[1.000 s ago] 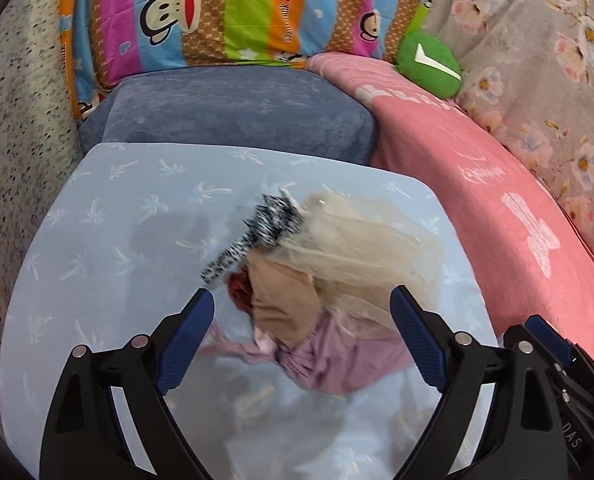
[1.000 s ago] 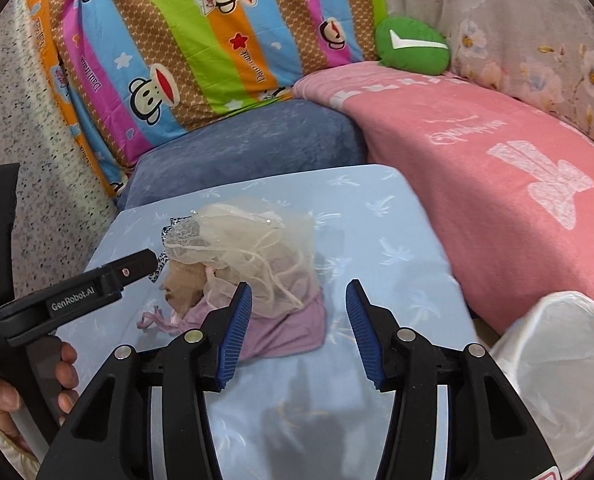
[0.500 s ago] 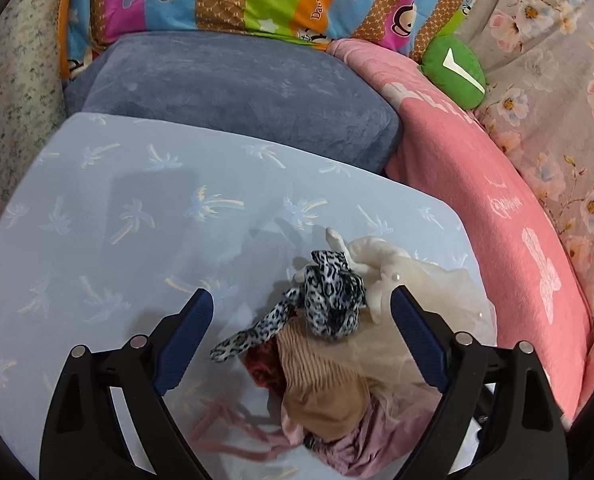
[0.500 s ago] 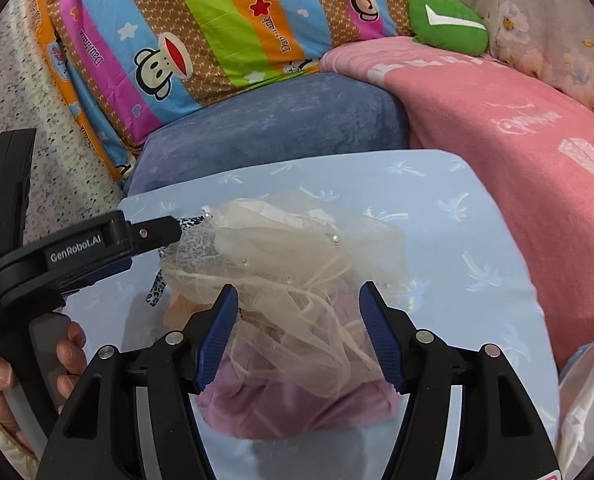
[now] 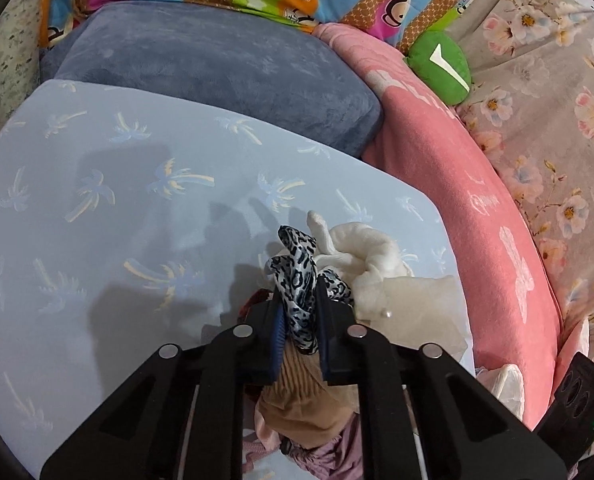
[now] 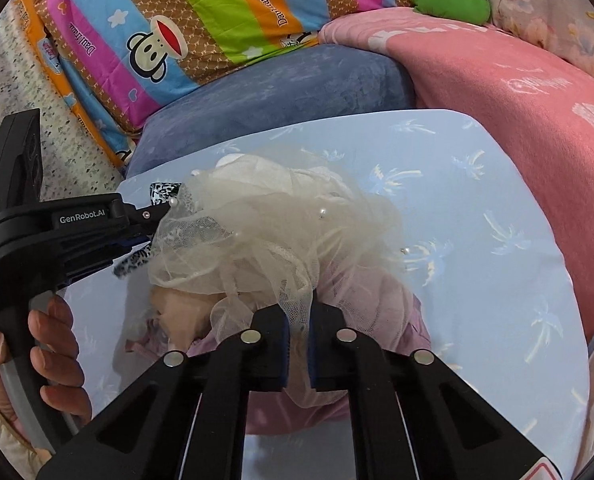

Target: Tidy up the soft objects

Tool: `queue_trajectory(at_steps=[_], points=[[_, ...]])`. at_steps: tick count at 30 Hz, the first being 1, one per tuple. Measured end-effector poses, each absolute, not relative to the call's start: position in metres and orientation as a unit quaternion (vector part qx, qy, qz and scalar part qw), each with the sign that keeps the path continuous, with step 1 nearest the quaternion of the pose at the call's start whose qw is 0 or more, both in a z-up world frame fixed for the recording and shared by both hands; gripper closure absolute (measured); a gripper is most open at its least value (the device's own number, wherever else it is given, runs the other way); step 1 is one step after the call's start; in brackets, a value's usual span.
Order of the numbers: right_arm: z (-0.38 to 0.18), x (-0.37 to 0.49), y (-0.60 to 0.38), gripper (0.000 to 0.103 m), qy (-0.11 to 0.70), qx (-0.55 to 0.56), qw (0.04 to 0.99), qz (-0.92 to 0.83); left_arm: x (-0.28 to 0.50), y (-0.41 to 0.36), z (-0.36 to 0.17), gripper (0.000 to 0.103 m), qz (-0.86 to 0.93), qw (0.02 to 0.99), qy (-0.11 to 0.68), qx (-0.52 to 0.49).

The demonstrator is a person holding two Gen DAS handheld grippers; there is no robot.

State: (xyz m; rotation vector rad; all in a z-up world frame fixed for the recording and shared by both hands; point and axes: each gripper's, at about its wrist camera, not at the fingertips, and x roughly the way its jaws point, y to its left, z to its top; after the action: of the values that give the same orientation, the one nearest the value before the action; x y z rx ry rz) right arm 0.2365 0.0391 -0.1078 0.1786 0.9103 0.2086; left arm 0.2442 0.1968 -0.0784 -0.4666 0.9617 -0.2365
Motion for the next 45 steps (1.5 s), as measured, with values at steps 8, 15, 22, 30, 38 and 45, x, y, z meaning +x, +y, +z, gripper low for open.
queue_trajectory(at_steps=[8,15,22,30,38,45], points=[[-0.060,0.201,0.022,0.099,0.393,0.093,0.910,0.098,0.218,0.184,-0.029,0.093,-0.123,0.879,0.415,-0.202],[-0.010,0.166,0.002,0.099,0.343,0.099,0.930,0.090,0.195,0.162,0.011,0.093,-0.143,0.894,0.382,-0.186],[0.036,0.126,-0.035,0.099,0.293,0.108,0.947,0.073,0.165,0.122,0.041,0.093,-0.176,0.903,0.358,-0.158],[0.066,0.082,-0.087,0.099,0.256,0.124,0.958,0.037,0.131,0.067,0.060,0.093,-0.224,0.904,0.343,-0.120],[0.076,0.031,-0.151,0.099,0.232,0.139,0.963,-0.011,0.103,0.009,0.071,0.093,-0.272,0.897,0.338,-0.081],[0.074,-0.006,-0.211,0.099,0.221,0.162,0.960,-0.059,0.084,-0.045,0.071,0.093,-0.312,0.885,0.342,-0.050]])
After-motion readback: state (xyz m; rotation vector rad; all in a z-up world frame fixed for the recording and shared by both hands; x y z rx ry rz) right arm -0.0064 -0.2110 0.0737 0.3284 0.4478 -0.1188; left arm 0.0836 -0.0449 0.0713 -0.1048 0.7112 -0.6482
